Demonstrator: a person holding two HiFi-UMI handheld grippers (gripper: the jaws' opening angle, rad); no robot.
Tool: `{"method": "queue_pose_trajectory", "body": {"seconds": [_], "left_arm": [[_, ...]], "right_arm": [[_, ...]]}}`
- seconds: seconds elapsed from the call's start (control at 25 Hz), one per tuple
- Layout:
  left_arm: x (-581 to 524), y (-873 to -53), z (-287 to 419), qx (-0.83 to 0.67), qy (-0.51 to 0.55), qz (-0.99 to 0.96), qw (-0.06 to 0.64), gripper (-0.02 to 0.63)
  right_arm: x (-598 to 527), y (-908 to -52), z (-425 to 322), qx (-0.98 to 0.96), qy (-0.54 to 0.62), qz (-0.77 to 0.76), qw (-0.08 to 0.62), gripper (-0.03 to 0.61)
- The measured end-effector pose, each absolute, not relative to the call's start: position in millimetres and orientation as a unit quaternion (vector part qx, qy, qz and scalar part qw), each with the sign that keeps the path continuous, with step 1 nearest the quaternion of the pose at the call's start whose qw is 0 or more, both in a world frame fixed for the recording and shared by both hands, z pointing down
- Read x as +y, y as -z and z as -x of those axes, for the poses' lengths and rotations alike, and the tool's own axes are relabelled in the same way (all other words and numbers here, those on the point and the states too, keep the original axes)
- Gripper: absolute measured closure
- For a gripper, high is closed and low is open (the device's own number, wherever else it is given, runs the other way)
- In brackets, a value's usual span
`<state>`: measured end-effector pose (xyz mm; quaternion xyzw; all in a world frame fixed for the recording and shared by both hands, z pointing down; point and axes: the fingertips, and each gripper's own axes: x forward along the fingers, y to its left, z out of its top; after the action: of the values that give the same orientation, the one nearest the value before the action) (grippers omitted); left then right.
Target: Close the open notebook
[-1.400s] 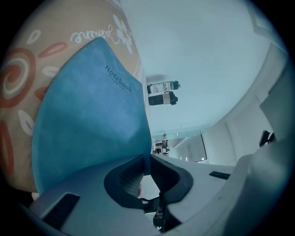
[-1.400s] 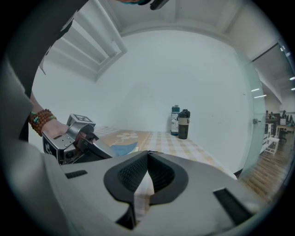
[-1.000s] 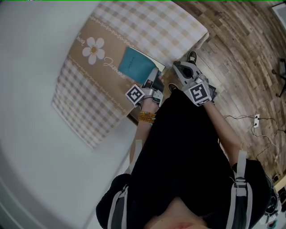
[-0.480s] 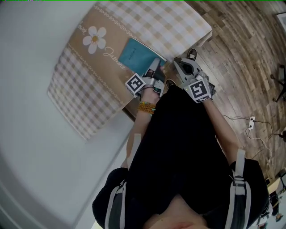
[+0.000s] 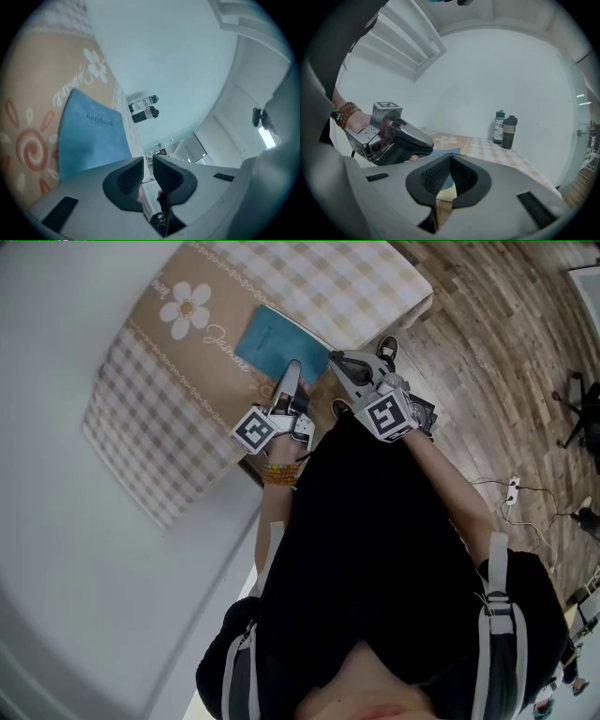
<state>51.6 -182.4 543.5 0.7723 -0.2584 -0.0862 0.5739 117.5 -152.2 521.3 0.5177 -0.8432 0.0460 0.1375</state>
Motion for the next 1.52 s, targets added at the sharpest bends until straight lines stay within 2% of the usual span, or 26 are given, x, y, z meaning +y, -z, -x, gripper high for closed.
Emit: {"method": "queue_pose_trajectory", "body": {"seconds": [0.36, 0.64, 0.72, 0.96, 1.2, 1.52], "left_arm": [[-188.7, -514.5, 18.1, -0.381, 0.042, -0.840, 0.385, 0.555], [-183.1, -479.7, 63.6, -0.484, -0.005, -0.850, 0.209, 0.557], [-181.0, -474.4, 75.4, -0.511, -0.021, -0.842, 0.170, 0.603], [-166.6, -449.6, 96.9, -0.560, -0.034, -0.825, 0.072, 0.603], [-152.2, -433.8, 98.1, -0.577, -0.033, -0.816, 0.014, 0.603], [-134.0, -442.2, 83.2, -0.563, -0.044, -0.825, 0.003, 0.603]], "right_arm": [[-165.9, -488.3, -58.6, -0.879, -0.020, -0.466, 0.100, 0.572], [-171.2, -455.4, -16.3, -0.894, -0.007, -0.444, 0.058, 0.572], [-170.2, -448.4, -4.8, -0.900, 0.002, -0.433, 0.053, 0.572], [-160.0, -426.6, 20.2, -0.912, 0.012, -0.409, 0.022, 0.572], [-147.2, -429.6, 23.4, -0.914, 0.001, -0.406, 0.029, 0.572], [-130.4, -445.9, 17.8, -0.912, -0.001, -0.408, 0.048, 0.572]]}}
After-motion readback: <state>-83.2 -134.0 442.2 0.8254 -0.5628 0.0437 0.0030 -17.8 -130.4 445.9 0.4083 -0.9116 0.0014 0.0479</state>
